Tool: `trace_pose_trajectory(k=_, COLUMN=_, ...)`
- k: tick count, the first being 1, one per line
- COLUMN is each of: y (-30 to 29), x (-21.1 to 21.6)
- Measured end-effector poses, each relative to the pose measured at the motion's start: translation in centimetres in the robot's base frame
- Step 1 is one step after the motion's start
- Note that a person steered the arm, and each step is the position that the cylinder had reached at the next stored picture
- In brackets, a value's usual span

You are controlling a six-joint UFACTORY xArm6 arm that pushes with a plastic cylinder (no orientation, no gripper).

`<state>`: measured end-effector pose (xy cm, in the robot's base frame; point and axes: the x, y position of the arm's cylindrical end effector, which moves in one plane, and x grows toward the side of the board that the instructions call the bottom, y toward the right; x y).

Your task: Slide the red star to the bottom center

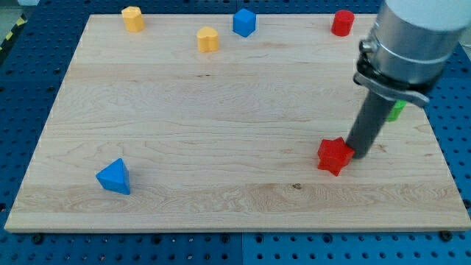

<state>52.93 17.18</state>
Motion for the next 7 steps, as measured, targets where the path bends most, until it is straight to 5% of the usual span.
trace_pose_trajectory(k=1, y=0.3, x=2.6)
trace_pose_trajectory(k=4, y=0.5, x=0.5)
trace_pose_trajectory(k=7, y=-6.1, x=-0.5)
